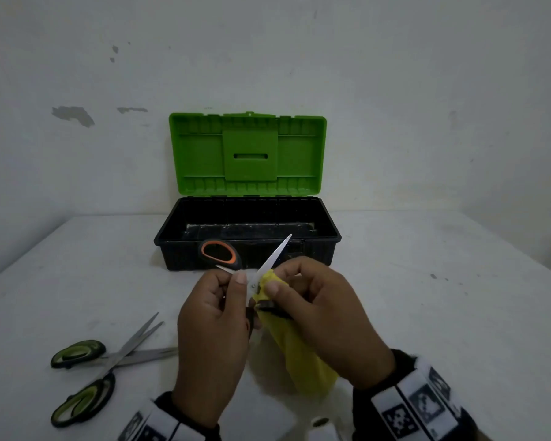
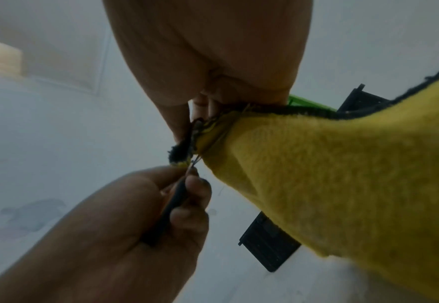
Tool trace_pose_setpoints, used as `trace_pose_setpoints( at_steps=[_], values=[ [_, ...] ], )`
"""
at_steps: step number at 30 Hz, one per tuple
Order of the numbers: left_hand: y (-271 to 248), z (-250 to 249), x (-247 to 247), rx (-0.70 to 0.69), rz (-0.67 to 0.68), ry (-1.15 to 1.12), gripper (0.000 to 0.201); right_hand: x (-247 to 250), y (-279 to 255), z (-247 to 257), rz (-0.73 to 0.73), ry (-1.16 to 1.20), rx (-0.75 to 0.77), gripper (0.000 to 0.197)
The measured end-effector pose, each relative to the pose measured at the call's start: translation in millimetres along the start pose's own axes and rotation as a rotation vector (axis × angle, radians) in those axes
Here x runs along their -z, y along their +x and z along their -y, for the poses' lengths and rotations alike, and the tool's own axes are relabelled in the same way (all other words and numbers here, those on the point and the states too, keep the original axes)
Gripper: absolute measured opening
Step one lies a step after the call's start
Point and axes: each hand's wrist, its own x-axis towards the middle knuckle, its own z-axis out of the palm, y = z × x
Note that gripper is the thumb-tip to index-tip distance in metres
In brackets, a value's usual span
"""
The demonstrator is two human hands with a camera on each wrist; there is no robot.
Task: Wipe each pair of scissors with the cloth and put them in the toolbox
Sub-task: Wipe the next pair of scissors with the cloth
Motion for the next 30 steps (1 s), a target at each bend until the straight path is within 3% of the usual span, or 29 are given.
trace_pose_setpoints(
  at_steps=[3, 6, 10, 12, 14, 17, 24, 30],
  values=[
    [-1, 1, -1, 0.033, 0.005, -0.034, 0.024, -9, -2, -7, -0.033, -0.100, 0.046, 0.006],
    [1, -6, 2, 0.207, 0.112, -0.194, 0.020, -3, -2, -7, -0.065, -0.186, 0.049, 0.009],
    [9, -18, 10, 0.572, 0.295, -0.474, 0.050, 13, -1, -2, 0.019, -0.275, 0.101, 0.019],
    [12, -19, 11, 0.637, 0.341, -0.480, 0.057, 18, 0, 2, 0.079, -0.288, 0.144, 0.019],
    [12, -18, 7, 0.585, 0.275, -0.428, 0.050, 21, 2, 5, 0.120, -0.285, 0.166, 0.014],
    [8, -16, 1, 0.395, 0.138, -0.374, 0.039, 21, 2, 6, 0.097, -0.241, 0.144, 0.012],
    [0, -18, -7, 0.188, 0.085, -0.276, 0.041, 20, -3, 15, 0.054, 0.137, -0.178, 0.007],
    [-1, -18, -5, 0.141, 0.096, -0.186, 0.035, 17, 3, 16, 0.130, -0.033, -0.176, 0.014]
  ],
)
